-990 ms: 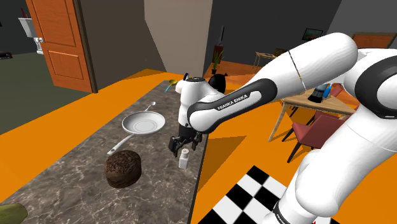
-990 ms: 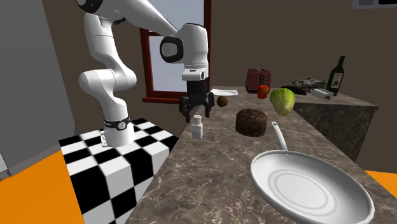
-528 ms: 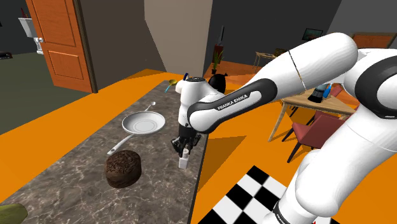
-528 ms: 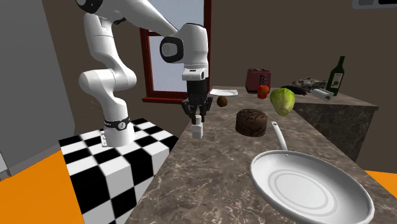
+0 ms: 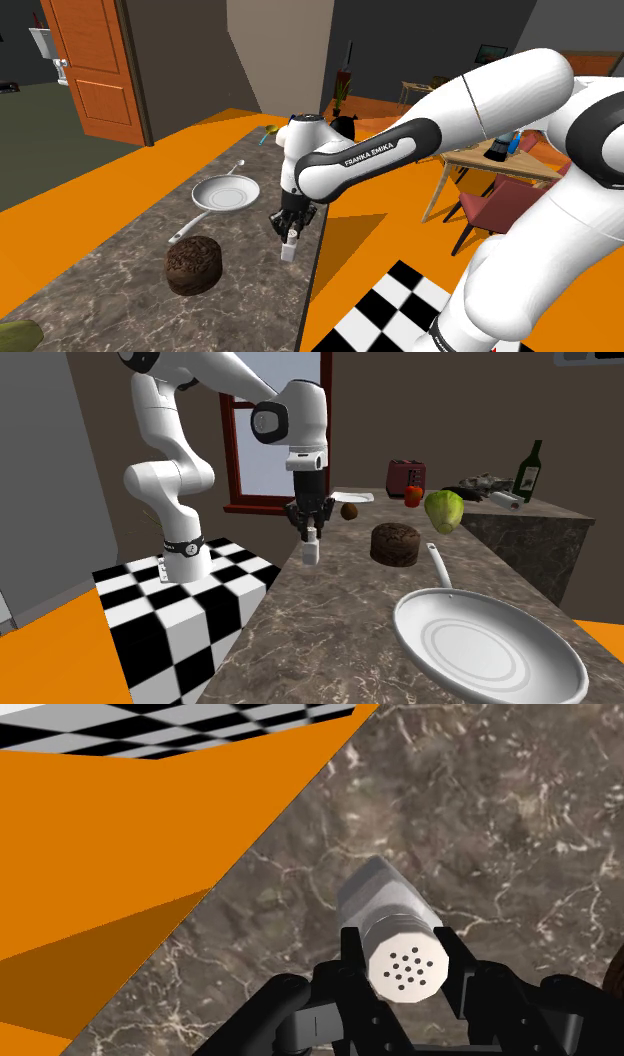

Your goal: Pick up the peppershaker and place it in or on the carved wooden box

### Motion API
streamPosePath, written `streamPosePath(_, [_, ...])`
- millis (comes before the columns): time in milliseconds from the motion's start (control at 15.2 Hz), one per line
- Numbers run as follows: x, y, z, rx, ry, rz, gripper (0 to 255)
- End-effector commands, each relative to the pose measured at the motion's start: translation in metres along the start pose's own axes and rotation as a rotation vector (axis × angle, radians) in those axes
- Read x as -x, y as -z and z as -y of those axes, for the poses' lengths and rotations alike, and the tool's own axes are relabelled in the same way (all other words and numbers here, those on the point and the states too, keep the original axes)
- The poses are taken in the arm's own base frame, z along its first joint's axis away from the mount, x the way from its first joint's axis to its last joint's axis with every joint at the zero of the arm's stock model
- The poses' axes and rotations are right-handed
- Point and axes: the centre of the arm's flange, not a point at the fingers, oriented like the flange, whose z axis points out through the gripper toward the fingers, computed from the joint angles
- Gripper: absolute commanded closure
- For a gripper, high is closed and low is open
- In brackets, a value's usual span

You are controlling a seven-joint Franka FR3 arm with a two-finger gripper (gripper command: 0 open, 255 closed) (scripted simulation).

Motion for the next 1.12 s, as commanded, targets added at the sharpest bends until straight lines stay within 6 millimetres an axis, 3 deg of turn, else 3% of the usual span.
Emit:
streamPosePath(0, [0.0, 0.01, 0.0, 0.0, 0.0, 0.0, 255])
streamPosePath(1056, [-0.002, 0.095, 0.002, 0.0, 0.0, 0.0, 255])
